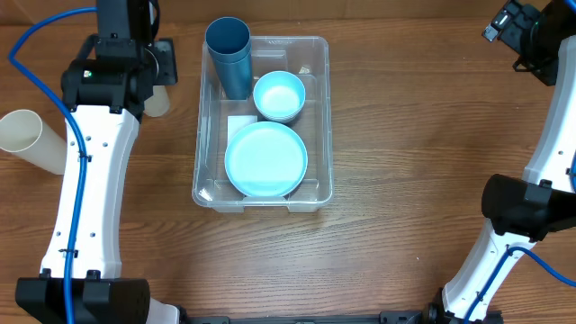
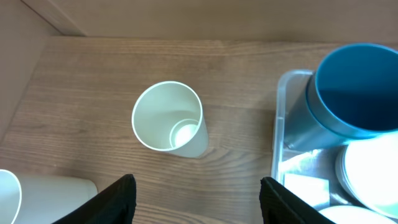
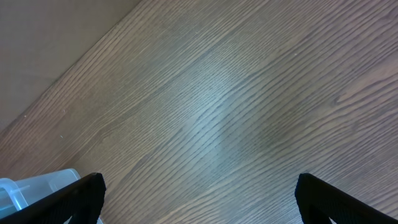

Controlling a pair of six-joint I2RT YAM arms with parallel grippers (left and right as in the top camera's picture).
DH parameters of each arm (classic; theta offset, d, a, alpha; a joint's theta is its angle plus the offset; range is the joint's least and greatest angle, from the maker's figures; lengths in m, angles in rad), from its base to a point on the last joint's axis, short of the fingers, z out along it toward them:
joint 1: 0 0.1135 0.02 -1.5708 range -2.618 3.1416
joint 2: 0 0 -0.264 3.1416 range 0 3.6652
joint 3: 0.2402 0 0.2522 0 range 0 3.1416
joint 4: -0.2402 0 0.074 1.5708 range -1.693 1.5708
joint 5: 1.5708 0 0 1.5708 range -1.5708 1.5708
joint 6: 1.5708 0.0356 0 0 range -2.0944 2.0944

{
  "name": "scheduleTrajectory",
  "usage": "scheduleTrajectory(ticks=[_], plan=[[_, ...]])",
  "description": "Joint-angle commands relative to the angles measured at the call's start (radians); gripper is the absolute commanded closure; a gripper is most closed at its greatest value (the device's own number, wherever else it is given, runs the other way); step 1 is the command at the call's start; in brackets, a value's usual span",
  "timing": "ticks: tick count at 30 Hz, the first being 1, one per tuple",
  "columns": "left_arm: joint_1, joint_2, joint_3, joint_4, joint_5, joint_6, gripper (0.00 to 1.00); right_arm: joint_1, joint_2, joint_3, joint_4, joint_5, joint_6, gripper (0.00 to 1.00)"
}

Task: Pack container
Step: 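Move the left gripper to a cream cup and grasp it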

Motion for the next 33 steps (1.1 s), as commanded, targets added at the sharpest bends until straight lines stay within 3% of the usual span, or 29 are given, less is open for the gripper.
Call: scheduleTrajectory(ticks=[1, 11, 18, 24, 29, 31, 33], plan=[[0.021, 0.018, 0.006, 0.003, 0.013, -0.002, 0.35, -0.005, 0.002, 0.004, 0.006, 0.002, 0.005, 0.0], [0.023, 0.173, 0.006, -0.035, 0.029, 0.021, 0.36, -0.005, 0.002, 0.004, 0.006, 0.002, 0.005, 0.0], [0.074, 0.248, 0.006, 0.021, 0.03, 0.024, 0.38, -0.005, 0.002, 0.004, 0.006, 0.002, 0.005, 0.0], [0.111, 0.277, 0.006, 0.169, 0.058, 0.15, 0.39, -0.005, 0.002, 0.004, 0.006, 0.002, 0.005, 0.0], [0.113, 0.346, 0.006, 0.179, 0.14, 0.199, 0.41, -0.005, 0.002, 0.004, 0.006, 0.002, 0.005, 0.0], [0.112, 0.362, 0.006, 0.178, 0.14, 0.199, 0.48, -0.005, 0.002, 0.004, 0.006, 0.002, 0.005, 0.0], [0.112, 0.37, 0.006, 0.178, 0.14, 0.199, 0.75, -0.005, 0.002, 0.004, 0.006, 0.002, 0.005, 0.0]])
